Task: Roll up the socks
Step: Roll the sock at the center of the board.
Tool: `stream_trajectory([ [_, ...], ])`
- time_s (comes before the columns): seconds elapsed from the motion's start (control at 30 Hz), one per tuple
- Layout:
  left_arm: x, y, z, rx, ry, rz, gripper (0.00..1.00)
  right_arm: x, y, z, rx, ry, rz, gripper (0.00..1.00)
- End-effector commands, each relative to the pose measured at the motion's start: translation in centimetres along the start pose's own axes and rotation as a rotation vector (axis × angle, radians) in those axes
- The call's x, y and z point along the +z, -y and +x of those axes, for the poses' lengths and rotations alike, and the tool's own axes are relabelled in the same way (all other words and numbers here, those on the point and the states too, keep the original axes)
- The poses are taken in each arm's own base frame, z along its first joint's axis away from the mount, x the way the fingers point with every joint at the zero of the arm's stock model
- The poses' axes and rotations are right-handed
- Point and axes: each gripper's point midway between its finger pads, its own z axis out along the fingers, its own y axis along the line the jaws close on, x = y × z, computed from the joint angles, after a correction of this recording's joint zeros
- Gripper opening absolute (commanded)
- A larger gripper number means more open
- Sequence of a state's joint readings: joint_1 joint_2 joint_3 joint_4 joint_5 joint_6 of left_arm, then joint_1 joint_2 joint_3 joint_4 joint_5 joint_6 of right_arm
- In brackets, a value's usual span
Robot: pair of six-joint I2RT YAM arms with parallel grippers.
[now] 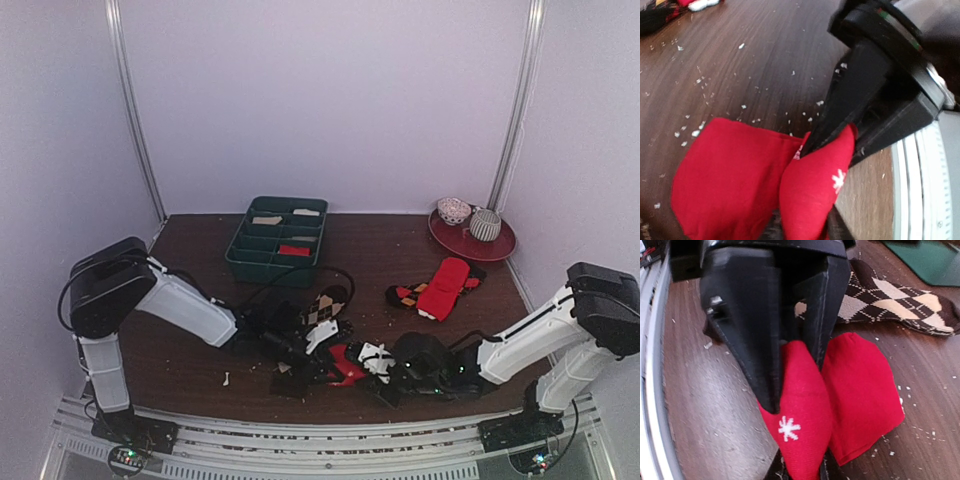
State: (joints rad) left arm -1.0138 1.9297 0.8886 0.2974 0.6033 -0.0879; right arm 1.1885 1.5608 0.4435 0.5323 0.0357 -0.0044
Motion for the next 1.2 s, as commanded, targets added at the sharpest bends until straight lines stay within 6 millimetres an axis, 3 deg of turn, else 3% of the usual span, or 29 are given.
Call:
stream_trajectory([
  [0.0,-2.4,0.2,-1.1,0.069,0.006,-0.096,0.31,0.1,-0.6,1.0,0.169,-0.096,-0.099,0.05],
  [0.17,-5.2,0.6,-3.7,0.147,0.079,-0.175,0.44,0.0,-0.8,2.4,0.315,-0.258,-0.180,0.04],
  [0.4,-5.8,2.2,-4.3,0.219,0.172,-0.121,0.49,0.1,-2.0,5.0,0.438,-0.530,-0.290,0.04],
  [0.6,-3.8,1.0,-2.7,0.207,0.145,-0.114,0.49,0.6,-2.3,5.8,0.452,-0.608,-0.317,0.05],
  [0.8,-2.9,0.1,-1.9,0.189,0.119,-0.127,0.48,0.7,-2.5,6.5,0.456,-0.629,-0.332,0.05],
  [1.17,-1.6,-1.6,1.9,0.132,0.041,-0.176,0.44,0.3,-2.5,7.8,0.459,-0.648,-0.347,0.05],
])
